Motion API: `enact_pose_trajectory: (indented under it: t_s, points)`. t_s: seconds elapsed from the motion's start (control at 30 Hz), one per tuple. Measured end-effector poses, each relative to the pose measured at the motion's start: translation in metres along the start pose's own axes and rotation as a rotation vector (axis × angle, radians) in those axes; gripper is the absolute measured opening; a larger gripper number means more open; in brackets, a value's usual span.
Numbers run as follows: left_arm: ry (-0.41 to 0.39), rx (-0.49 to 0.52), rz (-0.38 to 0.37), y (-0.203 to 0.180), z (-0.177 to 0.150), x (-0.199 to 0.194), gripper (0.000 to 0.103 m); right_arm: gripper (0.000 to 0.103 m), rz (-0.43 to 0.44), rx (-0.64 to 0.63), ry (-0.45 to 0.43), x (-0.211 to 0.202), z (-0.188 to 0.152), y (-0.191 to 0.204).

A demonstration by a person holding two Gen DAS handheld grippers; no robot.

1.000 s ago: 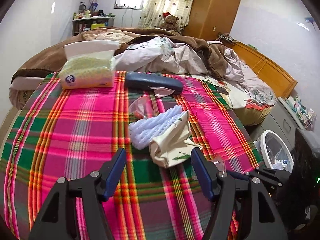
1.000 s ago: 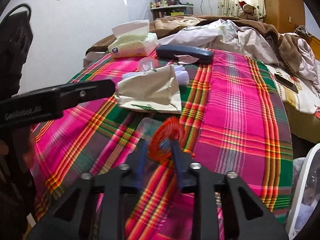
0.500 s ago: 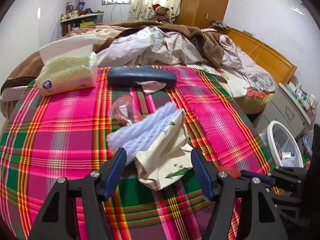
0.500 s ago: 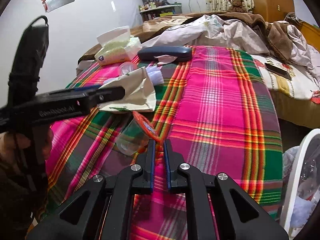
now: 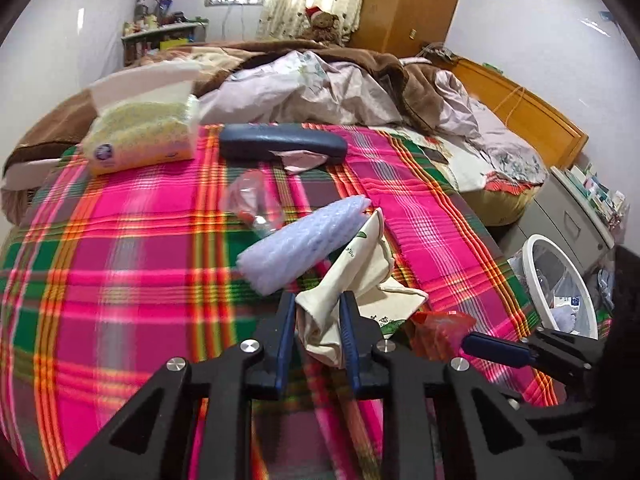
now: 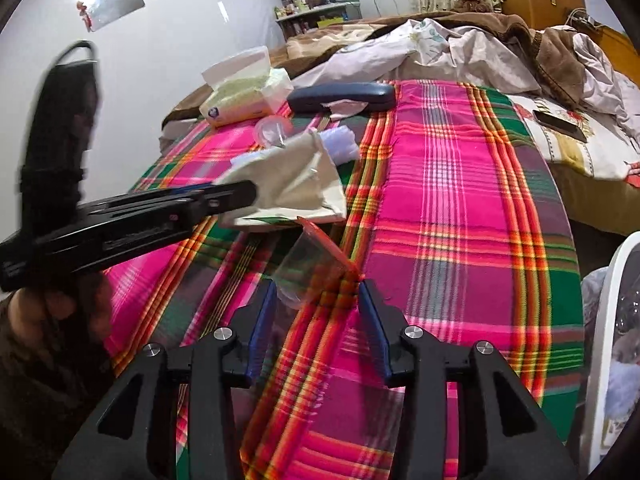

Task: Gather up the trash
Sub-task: 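Grasp the clear red-rimmed plastic cup with the right tool while the left tool grasps the beige cloth bag, then carry the plastic cup and cloth bag over the wastebasket and open both tools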

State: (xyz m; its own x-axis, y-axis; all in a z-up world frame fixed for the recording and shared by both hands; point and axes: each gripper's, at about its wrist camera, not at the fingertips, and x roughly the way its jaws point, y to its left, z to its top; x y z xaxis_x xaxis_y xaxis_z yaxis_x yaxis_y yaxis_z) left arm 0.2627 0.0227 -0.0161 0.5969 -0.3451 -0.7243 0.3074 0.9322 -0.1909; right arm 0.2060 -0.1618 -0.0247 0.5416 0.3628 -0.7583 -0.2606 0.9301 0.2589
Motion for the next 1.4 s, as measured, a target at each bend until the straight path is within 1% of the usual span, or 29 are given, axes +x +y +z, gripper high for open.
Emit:
enact_pose_trajectory:
  t_s: [0.07, 0.27, 0.37, 0.4, 0.43, 0.47, 0.5, 0.53, 0.57, 0.63, 0.67, 0.73, 0.77, 0.87, 0.97, 1.03, 1.07, 1.1, 1.13, 1.17, 1.23, 1.33, 1.4]
  points:
    - [-0.013, -0.014, 0.029, 0.005, -0.006, -0.009, 0.023, 0.044, -0.001, 0.009, 0.005, 0.003, 0.0, 0.002]
    - [-0.004, -0.075, 0.074, 0.028, -0.027, -0.024, 0.023, 0.044, -0.033, 0.055, 0.0, 0.008, 0.005, 0.004]
    - [-0.002, -0.089, 0.048, 0.032, -0.032, -0.027, 0.023, 0.044, -0.048, 0.077, -0.006, 0.011, 0.01, 0.004]
    - [-0.003, -0.093, 0.035, 0.034, -0.032, -0.027, 0.025, 0.044, -0.044, 0.085, -0.011, 0.011, 0.012, 0.004]
    - [0.001, -0.091, 0.023, 0.035, -0.031, -0.026, 0.029, 0.044, -0.042, 0.09, -0.014, 0.011, 0.013, 0.003]
    - [-0.002, -0.085, 0.021, 0.034, -0.028, -0.026, 0.042, 0.044, -0.046, 0.099, -0.016, 0.011, 0.014, 0.002]
    - [-0.012, -0.078, 0.025, 0.033, -0.027, -0.026, 0.061, 0.044, -0.05, 0.106, -0.015, 0.012, 0.015, 0.001]
    - [-0.022, -0.066, 0.018, 0.032, -0.024, -0.027, 0.067, 0.044, -0.058, 0.113, -0.013, 0.013, 0.016, -0.001]
    - [-0.027, -0.054, -0.003, 0.03, -0.022, -0.026, 0.069, 0.044, -0.072, 0.121, -0.01, 0.014, 0.017, -0.002]
    - [-0.021, -0.038, -0.039, 0.028, -0.017, -0.02, 0.069, 0.044, -0.085, 0.134, -0.012, 0.015, 0.018, -0.006]
    - [-0.01, -0.024, -0.038, 0.028, -0.014, -0.014, 0.069, 0.044, -0.086, 0.143, -0.009, 0.016, 0.019, -0.009]
    - [0.013, -0.012, -0.005, 0.028, -0.01, -0.006, 0.069, 0.044, -0.088, 0.156, 0.003, 0.019, 0.02, -0.012]
    - [0.019, -0.001, -0.006, 0.027, -0.009, -0.003, 0.069, 0.044, -0.096, 0.152, 0.005, 0.019, 0.021, -0.012]
    - [0.034, 0.003, -0.022, 0.029, -0.005, 0.007, 0.069, 0.044, -0.113, 0.139, 0.005, 0.021, 0.023, -0.013]
    - [0.072, 0.011, -0.055, 0.027, -0.006, 0.015, 0.069, 0.044, -0.104, 0.128, 0.004, 0.022, 0.025, -0.014]
    - [0.082, 0.024, -0.055, 0.024, -0.009, 0.017, 0.069, 0.039, -0.111, 0.115, 0.002, 0.022, 0.025, -0.014]
    - [0.085, 0.031, -0.056, 0.022, -0.01, 0.018, 0.068, 0.035, -0.114, 0.112, 0.0, 0.022, 0.025, -0.014]
    - [0.086, 0.035, -0.06, 0.022, -0.012, 0.017, 0.061, 0.035, -0.112, 0.112, -0.001, 0.022, 0.024, -0.014]
    - [0.09, 0.04, -0.064, 0.021, -0.012, 0.017, 0.057, 0.035, -0.112, 0.11, -0.003, 0.021, 0.024, -0.014]
    - [0.093, 0.042, -0.068, 0.021, -0.012, 0.017, 0.048, 0.035, -0.112, 0.109, -0.004, 0.021, 0.023, -0.014]
    - [0.091, 0.048, -0.062, 0.019, -0.012, 0.015, 0.044, 0.034, -0.113, 0.112, -0.007, 0.02, 0.022, -0.015]
    - [0.078, 0.052, -0.057, 0.016, -0.014, 0.009, 0.03, 0.034, -0.117, 0.111, -0.009, 0.018, 0.021, -0.014]
    - [0.069, 0.043, -0.049, 0.016, -0.015, 0.005, 0.029, 0.034, -0.118, 0.107, -0.014, 0.016, 0.02, -0.013]
